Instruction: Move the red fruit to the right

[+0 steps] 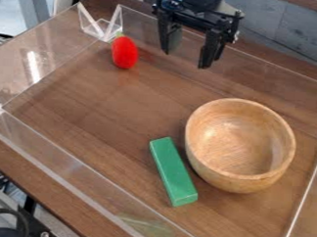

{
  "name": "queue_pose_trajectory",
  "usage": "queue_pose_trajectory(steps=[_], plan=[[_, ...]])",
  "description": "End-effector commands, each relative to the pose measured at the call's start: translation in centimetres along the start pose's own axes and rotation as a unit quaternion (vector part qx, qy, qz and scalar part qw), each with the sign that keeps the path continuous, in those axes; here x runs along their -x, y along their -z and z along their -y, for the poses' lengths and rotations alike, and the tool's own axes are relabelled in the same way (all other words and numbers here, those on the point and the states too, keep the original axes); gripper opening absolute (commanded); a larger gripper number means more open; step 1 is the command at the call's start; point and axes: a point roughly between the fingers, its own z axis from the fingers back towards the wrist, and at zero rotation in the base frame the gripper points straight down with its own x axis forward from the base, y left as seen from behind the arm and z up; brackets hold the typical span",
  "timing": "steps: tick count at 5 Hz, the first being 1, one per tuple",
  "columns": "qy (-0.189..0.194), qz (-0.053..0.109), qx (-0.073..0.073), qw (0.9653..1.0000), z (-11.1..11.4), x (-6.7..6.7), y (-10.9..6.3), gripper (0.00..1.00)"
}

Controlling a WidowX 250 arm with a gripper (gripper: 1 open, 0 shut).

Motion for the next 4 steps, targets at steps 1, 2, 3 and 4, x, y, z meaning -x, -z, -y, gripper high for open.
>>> queue_pose_trajectory(steps=[1, 2, 3, 4], plan=[[-0.02, -0.002, 0.002, 0.9998, -1.4, -0.1, 0.5, 1.0], [-0.042, -0.003, 0.004, 0.9991, -3.0, -0.3, 1.1, 1.0], [-0.068, 0.012, 0.007, 0.9976, -6.0, -0.4, 1.2, 1.0], [-0.08, 0.028, 0.021, 0.9961, -9.4, -0.7, 1.8, 1.0]])
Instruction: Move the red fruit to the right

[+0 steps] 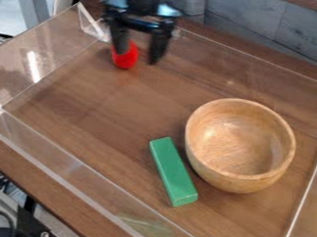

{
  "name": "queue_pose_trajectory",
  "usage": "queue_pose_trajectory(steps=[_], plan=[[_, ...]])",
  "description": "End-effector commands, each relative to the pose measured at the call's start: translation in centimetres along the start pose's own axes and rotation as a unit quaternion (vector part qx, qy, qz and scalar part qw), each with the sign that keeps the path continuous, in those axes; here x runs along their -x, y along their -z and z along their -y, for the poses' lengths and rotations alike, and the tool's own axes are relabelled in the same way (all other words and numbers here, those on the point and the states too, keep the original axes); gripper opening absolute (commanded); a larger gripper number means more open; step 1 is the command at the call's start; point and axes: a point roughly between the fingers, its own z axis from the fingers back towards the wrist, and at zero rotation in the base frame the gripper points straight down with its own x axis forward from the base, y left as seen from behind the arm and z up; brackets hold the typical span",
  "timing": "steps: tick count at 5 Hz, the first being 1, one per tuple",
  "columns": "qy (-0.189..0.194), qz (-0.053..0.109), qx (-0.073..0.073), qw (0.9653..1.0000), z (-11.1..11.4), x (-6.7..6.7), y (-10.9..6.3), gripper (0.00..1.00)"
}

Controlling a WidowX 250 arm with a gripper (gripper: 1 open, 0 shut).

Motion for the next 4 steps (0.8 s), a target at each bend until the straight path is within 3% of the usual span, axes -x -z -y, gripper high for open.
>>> queue_pose_trajectory(steps=[1, 2, 4], plan=[[-0.014, 0.05, 0.005, 0.9986, -2.0, -1.8, -1.2, 1.0], [-0.022, 0.073, 0.01, 0.9971, -2.7, -2.7, -0.7, 1.0], [-0.035, 0.096, 0.009, 0.9947, -2.7, -3.4, 0.3, 1.0]])
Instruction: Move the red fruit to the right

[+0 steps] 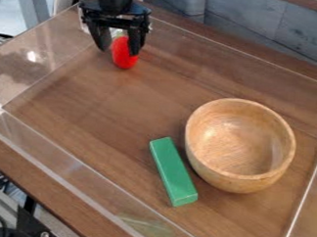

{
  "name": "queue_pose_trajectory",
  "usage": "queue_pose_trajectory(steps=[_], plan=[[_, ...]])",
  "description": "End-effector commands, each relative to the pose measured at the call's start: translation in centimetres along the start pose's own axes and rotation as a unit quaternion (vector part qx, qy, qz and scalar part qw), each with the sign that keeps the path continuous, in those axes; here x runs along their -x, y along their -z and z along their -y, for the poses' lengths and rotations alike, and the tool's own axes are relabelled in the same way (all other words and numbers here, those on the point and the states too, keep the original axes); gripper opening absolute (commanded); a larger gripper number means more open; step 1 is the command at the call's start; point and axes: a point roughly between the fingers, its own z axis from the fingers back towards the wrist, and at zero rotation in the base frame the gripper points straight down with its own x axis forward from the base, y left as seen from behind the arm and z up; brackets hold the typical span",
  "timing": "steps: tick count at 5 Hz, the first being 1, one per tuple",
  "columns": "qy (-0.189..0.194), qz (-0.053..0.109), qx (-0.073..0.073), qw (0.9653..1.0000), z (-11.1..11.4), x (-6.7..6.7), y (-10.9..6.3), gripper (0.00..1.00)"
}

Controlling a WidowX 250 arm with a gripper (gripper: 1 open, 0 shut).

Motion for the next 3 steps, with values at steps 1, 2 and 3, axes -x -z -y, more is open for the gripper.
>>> queue_pose_trajectory(steps=[1, 2, 3], plan=[[-0.007, 0.027, -0.005, 0.9996, 0.1, -0.58, -0.43, 1.0], [-0.014, 0.038, -0.01, 0.9991, 0.12, -0.94, 0.03, 1.0], [-0.017, 0.048, -0.015, 0.9986, 0.01, -1.49, 0.55, 1.0]])
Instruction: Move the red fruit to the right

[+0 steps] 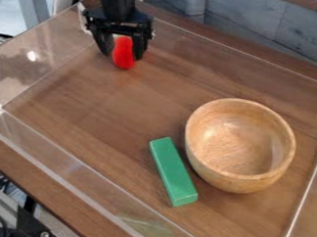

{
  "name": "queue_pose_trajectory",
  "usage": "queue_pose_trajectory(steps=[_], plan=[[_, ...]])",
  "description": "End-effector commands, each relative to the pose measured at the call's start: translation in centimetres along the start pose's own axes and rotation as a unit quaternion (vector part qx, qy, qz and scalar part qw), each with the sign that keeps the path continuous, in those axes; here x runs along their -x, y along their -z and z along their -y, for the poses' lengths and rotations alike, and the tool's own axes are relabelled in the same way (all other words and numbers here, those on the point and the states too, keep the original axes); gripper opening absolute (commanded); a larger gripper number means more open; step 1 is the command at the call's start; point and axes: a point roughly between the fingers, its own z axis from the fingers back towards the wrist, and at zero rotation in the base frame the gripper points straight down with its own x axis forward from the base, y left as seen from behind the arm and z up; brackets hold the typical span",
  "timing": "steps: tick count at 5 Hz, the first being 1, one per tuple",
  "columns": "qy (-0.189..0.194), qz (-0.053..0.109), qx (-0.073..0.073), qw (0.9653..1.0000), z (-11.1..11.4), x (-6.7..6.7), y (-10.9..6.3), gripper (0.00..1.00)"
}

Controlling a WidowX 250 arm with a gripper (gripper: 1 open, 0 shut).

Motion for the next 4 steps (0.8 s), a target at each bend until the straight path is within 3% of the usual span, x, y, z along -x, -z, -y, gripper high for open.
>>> queue_pose_trajectory(steps=[1, 4], plan=[[0.001, 0.027, -0.006, 0.9996, 0.0, -1.3, -0.8, 1.0], [-0.007, 0.032, -0.009, 0.9994, -0.6, -2.8, -0.6, 1.0]])
